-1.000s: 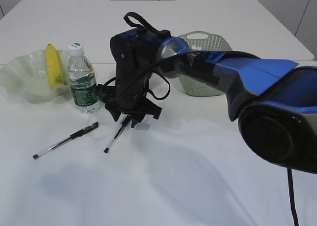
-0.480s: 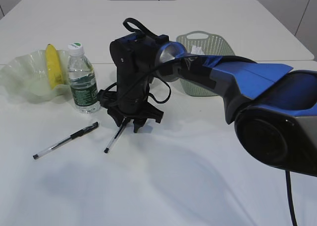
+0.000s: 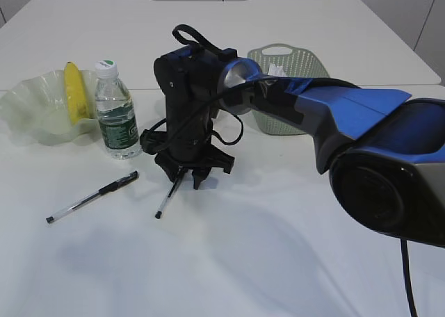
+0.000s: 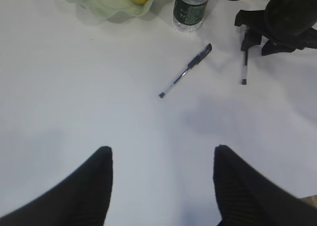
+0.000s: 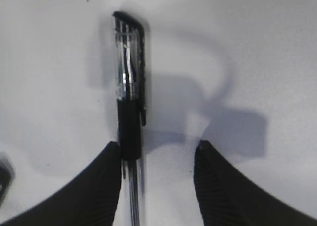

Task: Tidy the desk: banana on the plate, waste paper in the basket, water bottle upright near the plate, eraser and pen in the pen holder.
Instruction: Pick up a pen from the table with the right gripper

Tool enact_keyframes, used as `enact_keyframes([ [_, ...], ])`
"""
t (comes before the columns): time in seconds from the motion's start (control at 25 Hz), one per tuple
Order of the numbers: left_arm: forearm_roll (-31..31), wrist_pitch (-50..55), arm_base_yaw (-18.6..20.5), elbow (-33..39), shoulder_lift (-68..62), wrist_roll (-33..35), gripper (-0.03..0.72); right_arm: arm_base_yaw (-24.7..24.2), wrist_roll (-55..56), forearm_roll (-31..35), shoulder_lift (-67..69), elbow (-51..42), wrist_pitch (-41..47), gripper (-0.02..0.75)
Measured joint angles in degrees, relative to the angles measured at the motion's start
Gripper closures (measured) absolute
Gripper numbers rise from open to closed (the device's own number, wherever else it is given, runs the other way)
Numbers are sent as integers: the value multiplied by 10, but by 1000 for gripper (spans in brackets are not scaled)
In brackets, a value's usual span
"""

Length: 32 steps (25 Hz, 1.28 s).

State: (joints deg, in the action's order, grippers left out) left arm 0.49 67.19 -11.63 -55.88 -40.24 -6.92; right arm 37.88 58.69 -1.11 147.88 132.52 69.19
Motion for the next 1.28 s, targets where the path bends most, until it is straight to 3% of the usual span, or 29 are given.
enact_keyframes([
  [0.12, 0, 0, 0, 0, 0, 0, 235, 0, -8, 0, 0, 0, 4, 395],
  [0.4, 0, -1, 0, 0, 0, 0, 235, 0, -19, 0, 0, 0, 4, 591],
  [0.72, 0, -1, 0, 0, 0, 0, 234, 0, -25, -1, 0, 0, 5, 672],
  [1.28, 0, -1, 0, 0, 0, 0, 234, 0, -42, -6, 1, 11, 7, 696],
])
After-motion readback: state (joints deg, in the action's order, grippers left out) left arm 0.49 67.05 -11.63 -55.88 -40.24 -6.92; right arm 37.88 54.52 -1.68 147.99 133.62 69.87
